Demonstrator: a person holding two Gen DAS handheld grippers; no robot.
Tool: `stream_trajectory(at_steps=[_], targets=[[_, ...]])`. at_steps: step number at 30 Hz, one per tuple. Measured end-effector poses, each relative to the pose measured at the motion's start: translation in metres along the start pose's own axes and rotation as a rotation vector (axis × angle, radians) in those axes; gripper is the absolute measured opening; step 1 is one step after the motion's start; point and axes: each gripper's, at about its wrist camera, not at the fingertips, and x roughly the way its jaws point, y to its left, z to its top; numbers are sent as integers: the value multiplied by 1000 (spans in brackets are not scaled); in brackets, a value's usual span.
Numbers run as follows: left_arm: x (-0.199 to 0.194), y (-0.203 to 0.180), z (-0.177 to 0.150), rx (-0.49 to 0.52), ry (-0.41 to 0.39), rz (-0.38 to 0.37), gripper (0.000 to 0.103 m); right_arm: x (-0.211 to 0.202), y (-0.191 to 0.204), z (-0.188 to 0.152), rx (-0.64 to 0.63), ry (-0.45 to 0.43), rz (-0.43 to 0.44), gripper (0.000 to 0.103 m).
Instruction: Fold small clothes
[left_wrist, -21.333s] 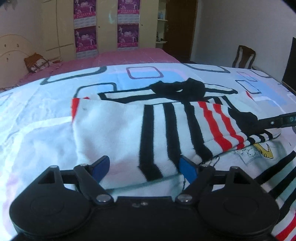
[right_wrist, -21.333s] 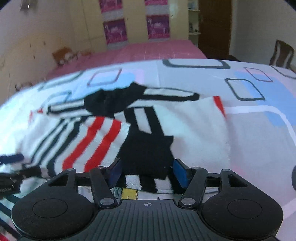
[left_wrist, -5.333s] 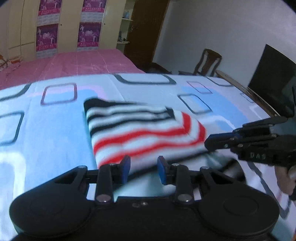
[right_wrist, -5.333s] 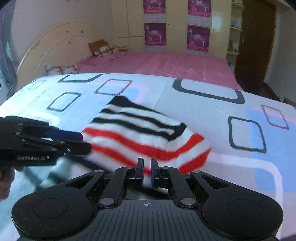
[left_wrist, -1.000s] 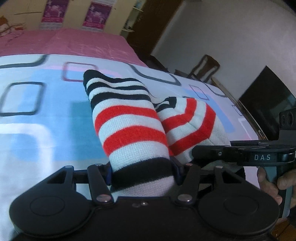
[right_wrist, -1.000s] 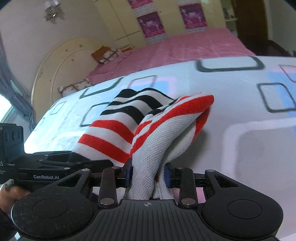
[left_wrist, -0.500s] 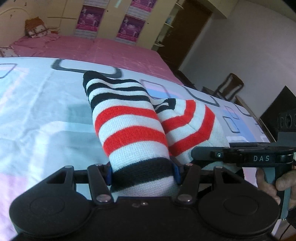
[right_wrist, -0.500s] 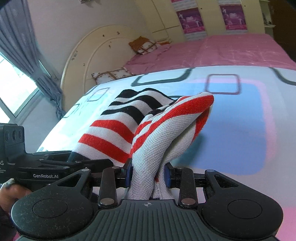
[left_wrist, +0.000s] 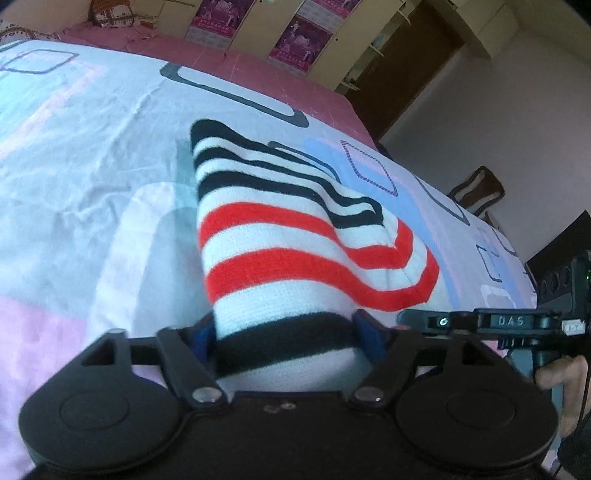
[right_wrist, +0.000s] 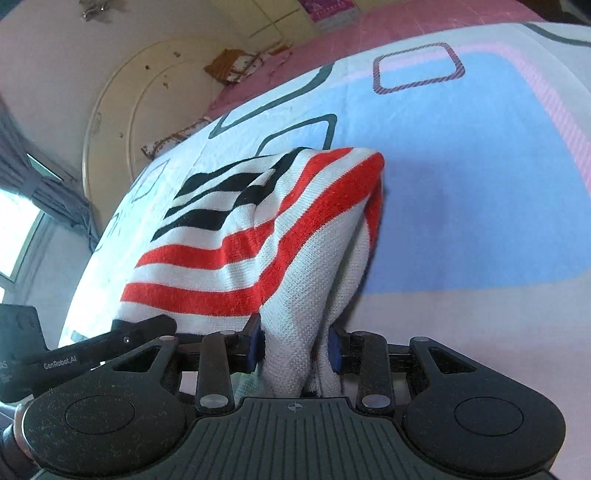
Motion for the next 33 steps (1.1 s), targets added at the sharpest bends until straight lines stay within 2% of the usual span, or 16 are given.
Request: stream_trajectory(at_steps=[1,3,5,6,7,9,12,13,15,17,21,22,26,29,31,33], targets=[[-9,2,-1,7,-12,10,87,-3,4,0,-1,-3,-9,38],[-28,7,1,25,-56,18,81,-25,10,-2,-23,-46,-67,57],[-38,5,9,52,-101,22,61,-50,23,1,-75,-155,-108,57],[-40,1,15,72,-114,11,56,-58,30,5,-106,-203,-127,56],[-39,-4,22,93,-121,4,53,-60,36,9,-139,-227,-128,54],[-29,-17,35,142,-127,-10,53,-50,52,18,-204,-217,-129,33],[-3,-25,42,175,-72,-39,53,-14,70,25,-318,-169,-183,31],[9,-25,41,195,-32,-16,46,5,70,25,-359,-122,-233,29],[22,-22,33,236,-10,19,47,26,57,23,-355,-74,-273,27],[21,-18,32,195,-25,6,47,25,46,28,-290,-86,-264,27],[16,-23,33,223,-18,24,46,21,50,28,-314,-86,-288,27],[9,-26,33,227,-31,22,39,13,55,26,-313,-108,-285,27],[-22,-39,15,276,-79,-24,34,-31,78,4,-390,-159,-193,26],[-40,-46,-8,298,-83,-41,34,-44,91,-25,-489,-118,-179,16],[-42,-51,-18,331,-78,-21,34,-39,93,-40,-521,-78,-189,0],[-38,-52,-25,341,-74,8,33,-30,87,-49,-546,-42,-230,0]])
